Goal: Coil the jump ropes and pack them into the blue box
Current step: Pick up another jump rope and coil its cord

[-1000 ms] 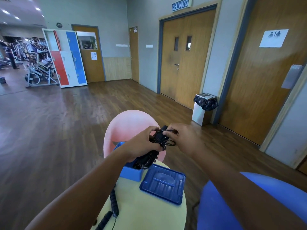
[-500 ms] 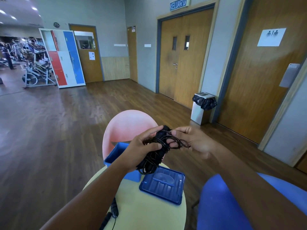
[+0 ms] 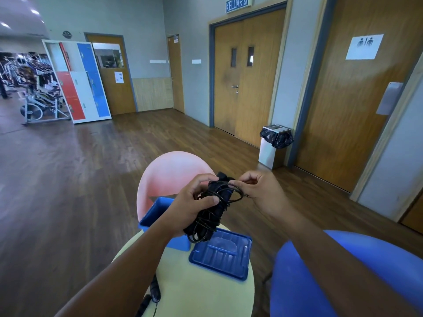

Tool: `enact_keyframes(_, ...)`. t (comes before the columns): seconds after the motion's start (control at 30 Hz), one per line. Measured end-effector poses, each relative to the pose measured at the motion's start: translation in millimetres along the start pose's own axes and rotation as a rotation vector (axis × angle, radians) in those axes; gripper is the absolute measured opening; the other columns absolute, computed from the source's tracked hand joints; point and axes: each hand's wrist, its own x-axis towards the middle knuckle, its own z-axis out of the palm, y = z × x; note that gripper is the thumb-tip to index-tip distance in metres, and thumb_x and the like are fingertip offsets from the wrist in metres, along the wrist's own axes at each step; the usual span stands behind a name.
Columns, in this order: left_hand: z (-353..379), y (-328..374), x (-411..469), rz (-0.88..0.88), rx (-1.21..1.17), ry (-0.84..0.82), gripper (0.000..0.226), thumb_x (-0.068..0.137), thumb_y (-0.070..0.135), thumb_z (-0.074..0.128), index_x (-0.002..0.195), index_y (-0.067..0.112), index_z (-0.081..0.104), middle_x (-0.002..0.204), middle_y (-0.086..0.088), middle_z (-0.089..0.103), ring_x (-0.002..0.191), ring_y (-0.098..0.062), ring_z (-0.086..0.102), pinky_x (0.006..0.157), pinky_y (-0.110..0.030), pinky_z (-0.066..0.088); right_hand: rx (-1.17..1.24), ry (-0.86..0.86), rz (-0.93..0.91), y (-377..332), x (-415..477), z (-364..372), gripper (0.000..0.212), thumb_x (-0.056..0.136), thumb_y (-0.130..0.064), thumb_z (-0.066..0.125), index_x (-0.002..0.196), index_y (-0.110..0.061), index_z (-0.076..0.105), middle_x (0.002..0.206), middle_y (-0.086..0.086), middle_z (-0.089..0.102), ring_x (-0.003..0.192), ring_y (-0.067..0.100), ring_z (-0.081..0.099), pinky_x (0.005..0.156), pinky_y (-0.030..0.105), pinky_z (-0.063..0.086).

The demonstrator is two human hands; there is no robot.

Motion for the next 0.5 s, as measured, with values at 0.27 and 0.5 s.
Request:
enact_keyframes(0.27, -7.8, 5.2, -5.3, 0.045, 0.058, -0.013, 0.038, 0.092, 0.021, 0.071, 0.129, 0.028, 0.065, 0.117, -0.014, 0.068, 0.093, -0.040, 0.067, 0.085, -0.061, 0.055, 0.086, -0.195, 0.009, -8.7, -3.8, 5.4, 0.018, 0.089, -0.012, 0.068, 0.074, -0.006, 0.074, 0.054, -0.003, 0.059, 0.047, 0.003, 0.043, 0.047, 0.013, 0.035)
enact_keyframes(0.5, -7.7, 13.0, -11.6, 0.118, 0.142, 0.036, 0.022, 0.079, 0.030, 0.078, 0.096, 0.024, 0.065, 0.095, -0.010, 0.068, 0.083, -0.031, 0.067, 0.076, -0.049, 0.059, 0.088, -0.314, 0.069, -6.8, 3.1, 8.7, 0.011, 0.092, -0.007, 0.063, 0.088, -0.009, 0.074, 0.074, 0.006, 0.069, 0.061, 0.006, 0.058, 0.057, 0.015, 0.046)
